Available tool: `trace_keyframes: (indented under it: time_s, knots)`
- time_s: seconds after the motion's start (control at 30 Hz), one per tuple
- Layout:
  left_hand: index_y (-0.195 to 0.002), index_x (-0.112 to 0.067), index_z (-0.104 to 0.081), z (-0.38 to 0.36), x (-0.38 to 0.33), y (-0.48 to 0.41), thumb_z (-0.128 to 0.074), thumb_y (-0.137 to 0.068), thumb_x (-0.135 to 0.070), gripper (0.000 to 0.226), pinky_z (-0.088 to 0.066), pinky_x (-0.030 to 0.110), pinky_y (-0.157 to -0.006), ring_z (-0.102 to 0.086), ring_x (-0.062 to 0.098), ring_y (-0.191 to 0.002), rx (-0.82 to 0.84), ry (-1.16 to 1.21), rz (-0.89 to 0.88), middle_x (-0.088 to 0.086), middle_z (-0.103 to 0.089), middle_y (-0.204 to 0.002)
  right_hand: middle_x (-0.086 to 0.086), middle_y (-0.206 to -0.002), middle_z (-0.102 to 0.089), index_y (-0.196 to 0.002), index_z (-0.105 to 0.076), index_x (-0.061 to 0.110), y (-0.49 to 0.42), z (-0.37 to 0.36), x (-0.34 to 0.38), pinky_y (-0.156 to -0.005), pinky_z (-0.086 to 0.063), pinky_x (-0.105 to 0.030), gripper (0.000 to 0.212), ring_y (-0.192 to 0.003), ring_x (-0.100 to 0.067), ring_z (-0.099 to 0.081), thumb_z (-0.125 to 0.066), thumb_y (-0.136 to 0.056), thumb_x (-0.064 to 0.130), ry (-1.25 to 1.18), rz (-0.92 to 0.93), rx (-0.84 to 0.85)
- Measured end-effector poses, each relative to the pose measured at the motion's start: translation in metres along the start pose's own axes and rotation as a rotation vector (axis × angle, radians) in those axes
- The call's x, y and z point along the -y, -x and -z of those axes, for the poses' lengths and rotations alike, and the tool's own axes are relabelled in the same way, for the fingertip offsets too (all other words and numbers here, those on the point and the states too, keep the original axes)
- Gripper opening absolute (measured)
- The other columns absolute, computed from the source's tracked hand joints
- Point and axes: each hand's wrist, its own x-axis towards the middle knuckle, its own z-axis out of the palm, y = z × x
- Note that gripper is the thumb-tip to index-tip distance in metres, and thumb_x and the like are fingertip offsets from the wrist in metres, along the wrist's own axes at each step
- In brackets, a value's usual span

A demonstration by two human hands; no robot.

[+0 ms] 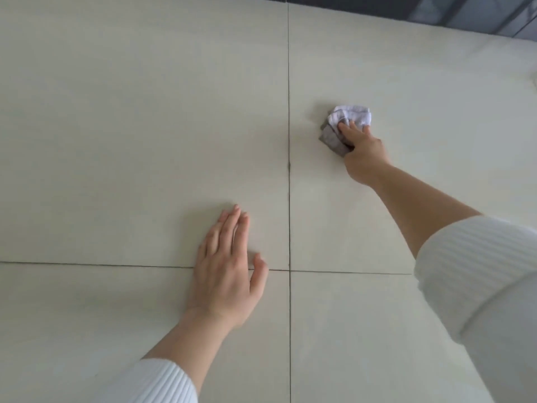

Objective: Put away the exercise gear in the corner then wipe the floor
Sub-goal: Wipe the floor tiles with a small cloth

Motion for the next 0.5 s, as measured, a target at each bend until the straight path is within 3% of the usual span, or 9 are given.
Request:
trace_keyframes:
  time_s: [0.1, 0.17, 0.3, 0.5]
  knots:
    - [-0.141, -0.004, -0.04, 0.001, 0.0, 0.001, -0.035, -0.087, -0.038, 0.064, -0.021, 0.037, -0.114, -0.026, 0.024, -0.142, -0.014, -0.001, -0.015, 0.01, -0.033, -0.153, 0.001, -0.159, -0.017, -0.144, -0.035, 0.041, 0.005, -0.003, 0.014, -0.09, -0.042, -0.026, 0.07, -0.135, -0.027, -0.037, -0.029, -0.089, -0.002, -0.06, 0.089, 0.035]
    - [-0.141, -0.004, -0.04, 0.001, 0.001, 0.001, -0.035, -0.087, -0.038, 0.064, -0.022, 0.037, -0.115, -0.026, 0.024, -0.143, -0.019, -0.017, -0.022, 0.01, -0.033, -0.153, 0.004, -0.159, -0.02, -0.14, -0.043, 0.042, 0.017, -0.012, 0.012, -0.087, -0.036, -0.019, 0.069, -0.137, -0.023, -0.036, -0.03, -0.088, -0.002, -0.096, 0.175, 0.058]
    - [-0.141, -0.003, -0.039, 0.0, 0.002, 0.001, -0.034, -0.087, -0.038, 0.065, -0.024, 0.039, -0.115, -0.027, 0.026, -0.142, -0.027, -0.043, -0.038, 0.011, -0.034, -0.152, 0.007, -0.156, -0.027, -0.134, -0.053, 0.039, 0.052, -0.022, -0.01, -0.095, -0.027, -0.011, 0.066, -0.141, -0.013, -0.03, -0.034, -0.087, -0.003, -0.16, 0.251, 0.078]
    - [-0.144, 0.0, -0.033, -0.004, 0.004, 0.001, -0.028, -0.09, -0.038, 0.067, -0.023, 0.042, -0.116, -0.024, 0.028, -0.142, -0.013, -0.109, -0.065, 0.015, -0.03, -0.153, 0.014, -0.146, -0.041, -0.133, -0.055, 0.031, 0.129, -0.038, -0.042, -0.114, -0.02, -0.019, 0.074, -0.144, -0.007, -0.021, -0.034, -0.079, -0.015, -0.212, 0.362, 0.075]
